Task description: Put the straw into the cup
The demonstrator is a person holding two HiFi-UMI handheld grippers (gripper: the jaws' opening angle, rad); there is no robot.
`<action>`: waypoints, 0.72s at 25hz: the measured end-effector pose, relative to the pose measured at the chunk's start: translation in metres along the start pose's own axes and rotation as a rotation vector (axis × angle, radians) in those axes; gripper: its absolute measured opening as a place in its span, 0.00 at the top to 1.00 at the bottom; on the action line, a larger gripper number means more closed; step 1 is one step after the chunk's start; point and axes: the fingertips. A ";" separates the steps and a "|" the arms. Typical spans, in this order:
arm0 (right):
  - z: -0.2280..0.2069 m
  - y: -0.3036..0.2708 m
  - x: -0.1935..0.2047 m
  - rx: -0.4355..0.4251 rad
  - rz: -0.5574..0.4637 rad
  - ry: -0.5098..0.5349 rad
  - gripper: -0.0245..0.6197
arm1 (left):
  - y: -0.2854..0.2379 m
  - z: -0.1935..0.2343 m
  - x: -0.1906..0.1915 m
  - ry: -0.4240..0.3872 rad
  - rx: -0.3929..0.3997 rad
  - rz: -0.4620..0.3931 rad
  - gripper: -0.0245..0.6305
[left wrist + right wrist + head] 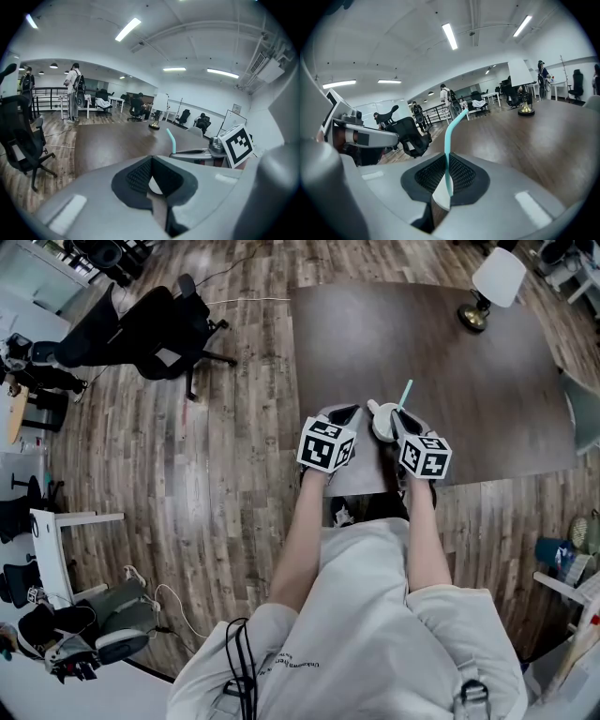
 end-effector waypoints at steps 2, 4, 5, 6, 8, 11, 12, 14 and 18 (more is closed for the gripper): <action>-0.001 -0.001 0.001 0.004 0.002 -0.002 0.89 | 0.001 0.001 0.000 -0.004 0.001 0.002 0.96; -0.001 -0.002 0.001 0.007 0.007 0.003 0.88 | 0.001 0.002 -0.001 -0.005 0.000 0.004 0.96; 0.000 -0.003 0.002 0.009 0.012 0.008 0.88 | 0.001 0.002 -0.001 -0.005 0.000 0.005 0.96; 0.000 -0.004 0.002 0.012 0.017 0.015 0.88 | 0.001 0.003 -0.002 -0.006 0.000 0.006 0.96; 0.000 -0.005 0.005 0.017 0.029 0.025 0.88 | 0.002 0.002 -0.001 -0.007 0.002 0.008 0.96; 0.000 -0.006 0.012 0.024 0.041 0.028 0.88 | 0.002 0.001 0.003 -0.009 0.005 0.012 0.96; 0.000 -0.007 0.014 0.029 0.045 0.030 0.88 | 0.002 0.002 0.004 -0.008 0.006 0.012 0.96; -0.001 -0.009 0.019 0.037 0.058 0.038 0.88 | 0.001 0.002 0.005 -0.006 0.008 0.011 0.96; -0.003 -0.009 0.023 0.053 0.070 0.044 0.88 | 0.000 -0.001 0.005 -0.013 0.016 0.013 0.96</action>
Point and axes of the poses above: the fingertips, and each gripper's own axes: y backward along the fingers, z to its left, x out of its underside, and after that the axes turned 10 degrees about x, right-handed
